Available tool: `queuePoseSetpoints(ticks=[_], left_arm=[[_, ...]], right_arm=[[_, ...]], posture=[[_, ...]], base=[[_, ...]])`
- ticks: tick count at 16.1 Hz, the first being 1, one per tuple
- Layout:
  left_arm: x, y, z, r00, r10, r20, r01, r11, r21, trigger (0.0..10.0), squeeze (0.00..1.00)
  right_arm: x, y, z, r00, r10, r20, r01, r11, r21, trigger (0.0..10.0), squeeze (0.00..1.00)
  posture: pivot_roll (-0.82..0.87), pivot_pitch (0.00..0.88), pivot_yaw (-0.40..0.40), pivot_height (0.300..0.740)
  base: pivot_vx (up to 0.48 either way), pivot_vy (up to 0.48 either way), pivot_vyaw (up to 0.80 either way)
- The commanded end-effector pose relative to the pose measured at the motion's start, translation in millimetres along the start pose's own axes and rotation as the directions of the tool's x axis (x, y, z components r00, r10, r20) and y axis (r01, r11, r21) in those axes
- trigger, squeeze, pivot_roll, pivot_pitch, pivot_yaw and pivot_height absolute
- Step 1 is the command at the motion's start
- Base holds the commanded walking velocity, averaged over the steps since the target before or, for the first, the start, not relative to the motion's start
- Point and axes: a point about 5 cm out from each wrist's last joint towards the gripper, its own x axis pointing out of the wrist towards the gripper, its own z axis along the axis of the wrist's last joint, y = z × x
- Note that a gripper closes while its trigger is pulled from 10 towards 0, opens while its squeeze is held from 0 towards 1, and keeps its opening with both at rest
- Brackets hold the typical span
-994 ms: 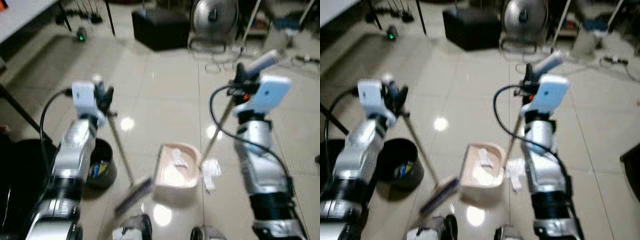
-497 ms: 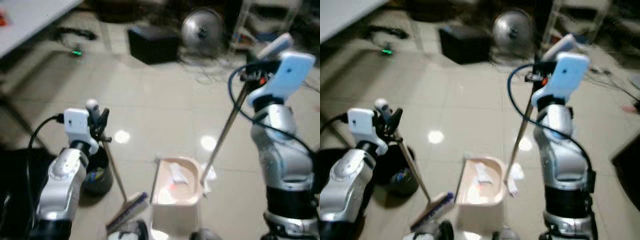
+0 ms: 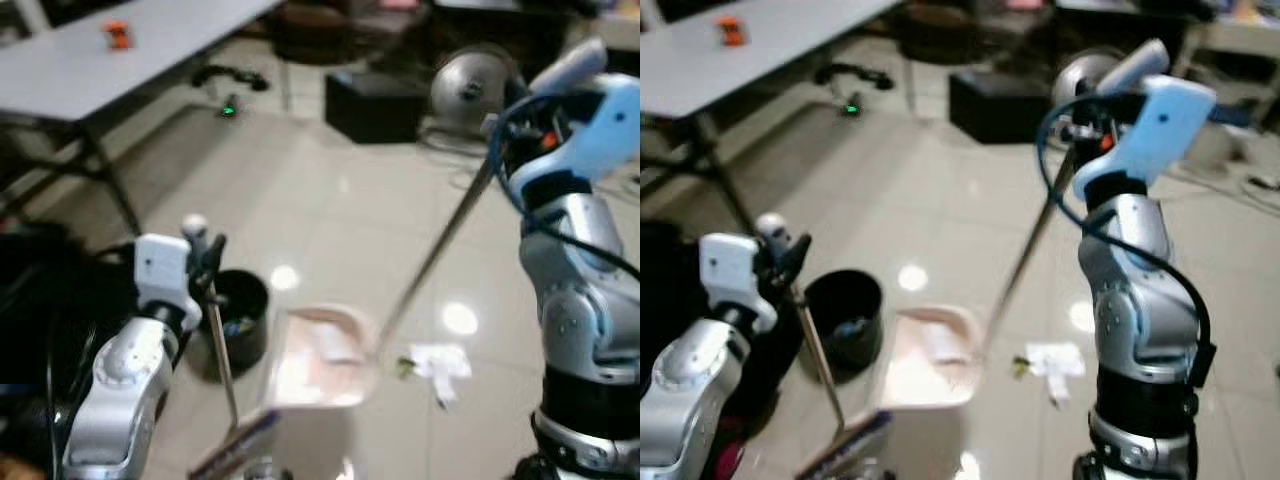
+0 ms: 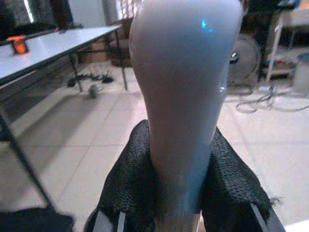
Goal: Sweep floor
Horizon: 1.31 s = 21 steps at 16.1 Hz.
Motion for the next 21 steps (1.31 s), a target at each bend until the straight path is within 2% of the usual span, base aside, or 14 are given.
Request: queuePoseSetpoints(ticks=[1, 5, 7, 14, 17, 21], left_arm=[[1.1, -2.7, 8, 0.999, -0.01, 0.032, 0.01, 1.0, 0.022, 10.0, 0.0], [-0.2, -1.2, 12, 0.999, 0.009, 0.035, -0.01, 1.0, 0.026, 10.0, 0.0], [0.6, -2.4, 13, 0.999, 0.012, 0.035, -0.014, 0.999, 0.035, 10.0, 0.0], [6.5, -10.2, 17, 0.999, -0.001, 0.052, 0.0, 1.0, 0.021, 10.0, 0.0], [5.6, -9.7, 16, 0.999, -0.005, 0.052, 0.003, 1.0, 0.022, 10.0, 0.0], [0.6, -3.7, 13, 0.999, 0.017, 0.039, -0.019, 0.999, 0.03, 10.0, 0.0]], right_arm=[[1.7, -1.4, 14, 0.999, 0.008, 0.043, -0.009, 1.0, 0.013, 10.0, 0.0], [6.0, -1.2, 23, 0.999, 0.02, 0.051, -0.02, 1.0, 0.008, 10.0, 0.0], [8.7, 0.9, 26, 0.998, 0.024, 0.064, -0.027, 0.998, 0.054, 10.0, 0.0], [14.8, 1.4, 31, 0.997, 0.06, 0.053, -0.062, 0.998, 0.029, 10.0, 0.0], [16.5, 1.2, 33, 0.996, 0.074, 0.054, -0.076, 0.997, 0.025, 10.0, 0.0], [17.0, 2.4, 34, 0.995, 0.086, 0.059, -0.088, 0.996, 0.023, 10.0, 0.0]], posture=[[-0.05, 0.0, 0.028, 0.74], [-0.05, 0.0, 0.015, 0.74], [-0.06, 0.0, 0.011, 0.74], [-0.05, 0.0, 0.004, 0.74], [-0.05, 0.0, 0.004, 0.74], [-0.05, 0.0, 0.004, 0.74]], base=[[0.0, 0.0, 0.8], [0.0, 0.0, 0.8], [0.0, 0.0, 0.0], [0.319, 0.0, 0.0], [0.414, 0.0, -0.69], [0.42, 0.0, 0.0]])
